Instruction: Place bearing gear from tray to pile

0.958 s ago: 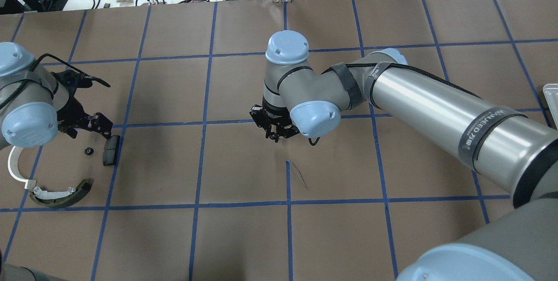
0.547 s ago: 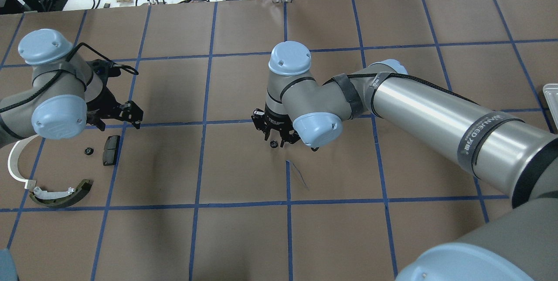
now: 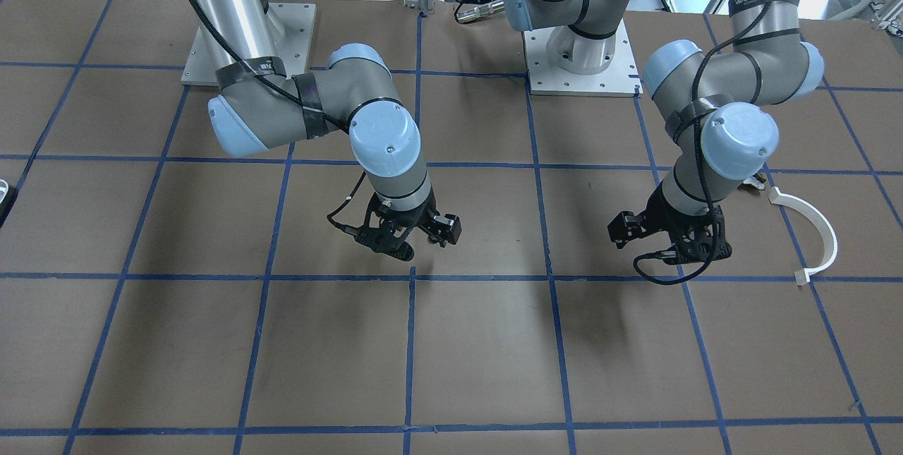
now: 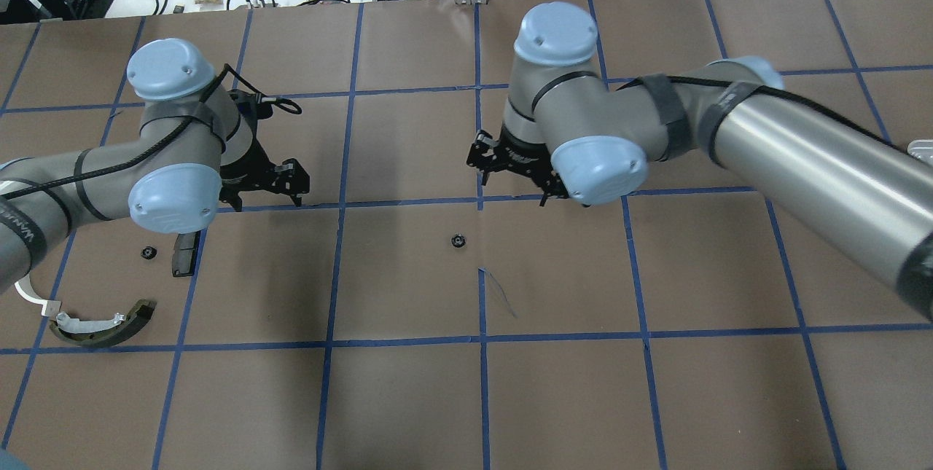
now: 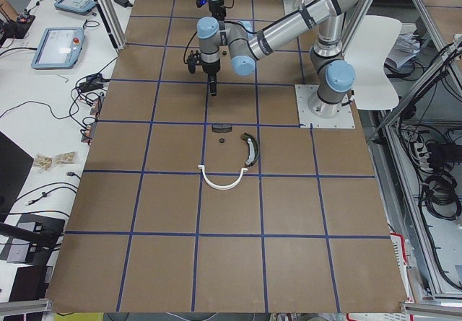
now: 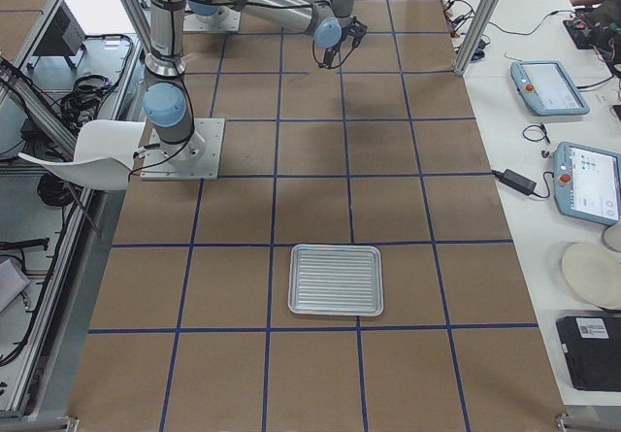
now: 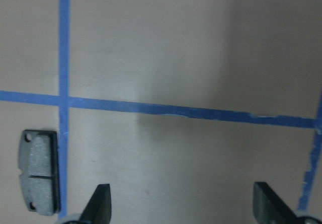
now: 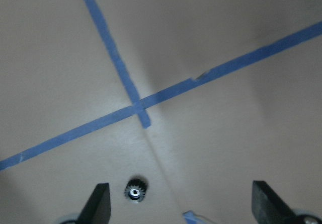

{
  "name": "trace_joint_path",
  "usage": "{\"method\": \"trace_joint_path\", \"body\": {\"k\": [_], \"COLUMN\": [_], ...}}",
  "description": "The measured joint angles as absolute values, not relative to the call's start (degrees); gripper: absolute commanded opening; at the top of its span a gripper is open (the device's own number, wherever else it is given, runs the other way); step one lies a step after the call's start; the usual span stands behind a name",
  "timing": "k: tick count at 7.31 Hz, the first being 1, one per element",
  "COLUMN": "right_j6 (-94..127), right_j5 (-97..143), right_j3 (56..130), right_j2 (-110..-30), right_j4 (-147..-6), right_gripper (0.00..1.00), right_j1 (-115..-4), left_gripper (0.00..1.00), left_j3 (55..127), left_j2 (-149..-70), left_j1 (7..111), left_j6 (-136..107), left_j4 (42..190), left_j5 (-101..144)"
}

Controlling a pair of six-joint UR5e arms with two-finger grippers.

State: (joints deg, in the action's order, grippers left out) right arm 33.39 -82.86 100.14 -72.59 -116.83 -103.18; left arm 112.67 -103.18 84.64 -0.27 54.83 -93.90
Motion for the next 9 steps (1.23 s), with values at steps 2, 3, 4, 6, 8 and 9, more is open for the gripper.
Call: {"method": "trace_joint_path", "body": {"k": [2, 3, 4, 6, 8, 9], "right_j6": [17.79, 10.50, 5.33, 1.91, 1.42, 1.18], "right_j5": [-84.20, -85.34, -85.79, -86.10, -86.11, -86.36], "right_j3": [100.04, 99.76, 99.27, 95.70, 88.85, 86.91], "right_j2": [-78.58, -80.89, -82.68, -85.36, -86.33, -86.29], "right_j4": [-111.93, -109.67, -107.69, -100.33, -90.39, -87.70], "right_gripper": [1.00, 1.00, 1.00, 1.00, 1.00, 1.00], "right_j1": [-95.96, -93.44, -91.98, -90.57, -90.04, -90.00], "left_gripper": [1.00, 1.00, 1.00, 1.00, 1.00, 1.00], "left_j3": [110.09, 109.17, 108.81, 108.75, 108.99, 109.05], "left_j2": [-104.51, -105.55, -106.84, -109.62, -112.37, -113.54], "left_j1": [93.72, 99.03, 103.43, 108.44, 110.35, 110.69], "left_j6": [-9.21, -13.38, -17.31, -20.58, -21.18, -21.18], "left_j4": [54.73, 54.47, 53.98, 51.39, 47.64, 46.91], "left_j5": [-93.69, -93.14, -92.14, -89.92, -88.02, -88.00]}}
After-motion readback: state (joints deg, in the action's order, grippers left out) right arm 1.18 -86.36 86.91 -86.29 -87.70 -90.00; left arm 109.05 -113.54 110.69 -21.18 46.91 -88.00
